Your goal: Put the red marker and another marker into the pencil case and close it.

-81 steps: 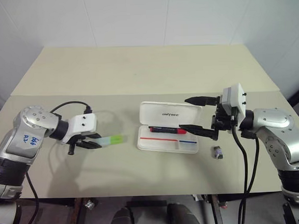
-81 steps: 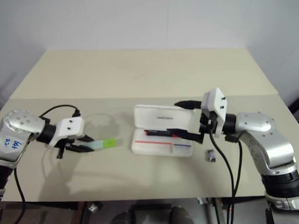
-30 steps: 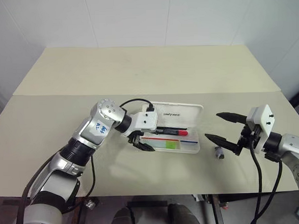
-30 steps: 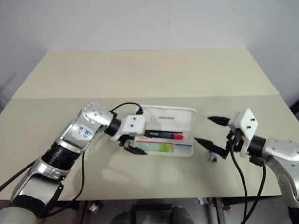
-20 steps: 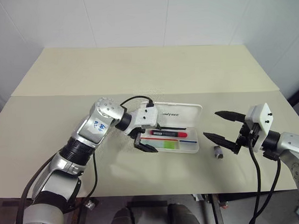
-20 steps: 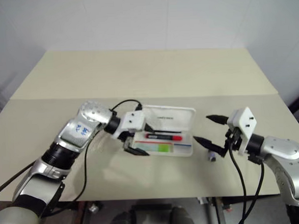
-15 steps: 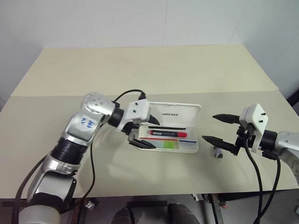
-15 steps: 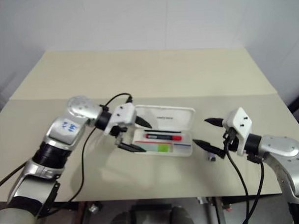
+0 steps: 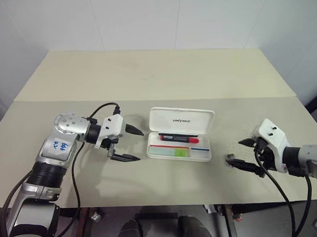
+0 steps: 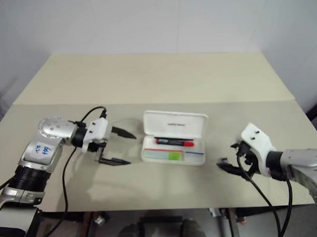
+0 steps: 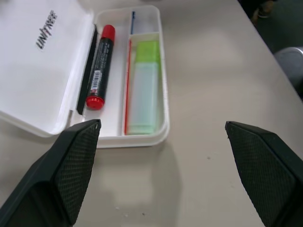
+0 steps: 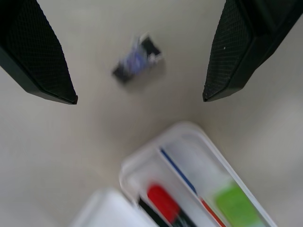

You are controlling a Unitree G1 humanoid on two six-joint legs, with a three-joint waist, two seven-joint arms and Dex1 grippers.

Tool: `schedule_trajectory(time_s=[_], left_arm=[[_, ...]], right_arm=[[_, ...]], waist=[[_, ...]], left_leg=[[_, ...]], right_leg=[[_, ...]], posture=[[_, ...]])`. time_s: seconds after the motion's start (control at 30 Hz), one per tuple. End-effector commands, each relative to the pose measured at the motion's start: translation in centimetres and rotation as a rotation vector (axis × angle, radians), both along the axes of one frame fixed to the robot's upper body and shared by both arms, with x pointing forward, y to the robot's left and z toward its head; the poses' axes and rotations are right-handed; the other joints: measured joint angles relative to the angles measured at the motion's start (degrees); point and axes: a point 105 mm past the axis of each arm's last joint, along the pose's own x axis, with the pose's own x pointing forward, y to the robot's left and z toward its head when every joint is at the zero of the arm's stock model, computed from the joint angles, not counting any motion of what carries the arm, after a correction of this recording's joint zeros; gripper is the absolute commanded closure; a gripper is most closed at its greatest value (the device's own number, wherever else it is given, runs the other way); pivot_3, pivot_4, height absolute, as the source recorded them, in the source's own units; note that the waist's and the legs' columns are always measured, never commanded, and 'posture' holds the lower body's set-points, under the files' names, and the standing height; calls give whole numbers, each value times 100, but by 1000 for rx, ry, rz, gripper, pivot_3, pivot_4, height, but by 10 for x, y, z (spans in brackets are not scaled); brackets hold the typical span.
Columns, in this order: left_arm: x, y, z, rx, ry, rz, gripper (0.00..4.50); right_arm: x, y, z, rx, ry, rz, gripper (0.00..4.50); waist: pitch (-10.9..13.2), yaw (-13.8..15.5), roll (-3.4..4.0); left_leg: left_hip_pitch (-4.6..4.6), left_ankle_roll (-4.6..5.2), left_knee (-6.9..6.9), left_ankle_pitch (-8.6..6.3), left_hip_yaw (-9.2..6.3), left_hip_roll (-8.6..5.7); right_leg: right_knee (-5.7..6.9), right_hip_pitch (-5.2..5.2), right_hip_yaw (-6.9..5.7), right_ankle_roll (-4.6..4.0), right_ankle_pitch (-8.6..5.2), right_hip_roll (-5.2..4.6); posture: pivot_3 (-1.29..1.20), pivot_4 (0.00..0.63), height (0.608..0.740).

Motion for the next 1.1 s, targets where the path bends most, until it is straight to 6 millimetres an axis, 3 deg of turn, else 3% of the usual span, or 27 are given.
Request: schedule_trajectory(time_s=[0.03,0.23,0.43,0.6,0.87,1.1], left_arm=[[-1,-7,-1,-36,-26,-21,14],[-2,-14,-7,-42,-15,-43,14],[-4,0,-2,-28,-7,-31,14],[-4,9,1,-13,-17,3,14],[-6,14,3,-12,-30,35,14],[-6,15,7,-16,-44,52,14]], right_arm=[[-9,-7,5,-34,45,-109,0],[-14,-11,-3,-48,128,-221,0],[1,-16,-8,20,169,-372,0],[11,-8,-10,107,184,-383,0],[9,-8,-22,70,234,-397,0],[9,8,-36,95,264,-376,0]], waist=[[-1,8,-1],[-1,7,-1],[-2,-19,-3],[-2,-9,-3],[-2,3,-3],[-3,-16,-5]], left_leg=[[1,0,0,0,0,0],[-1,1,-1,-1,-2,1],[0,1,-2,-1,3,2],[-2,2,-4,-1,3,2],[-30,11,-9,-7,-1,1],[-31,11,-8,-7,-2,1]], right_leg=[[2,0,1,2,1,0],[0,-2,0,6,3,0],[-1,-5,2,-4,2,1],[-2,-6,2,-5,2,1],[-8,-28,-1,8,8,0],[-9,-29,-2,8,8,1]], posture=[[0,150,740],[0,150,740],[0,150,740],[0,150,740],[0,150,740],[0,150,740]])
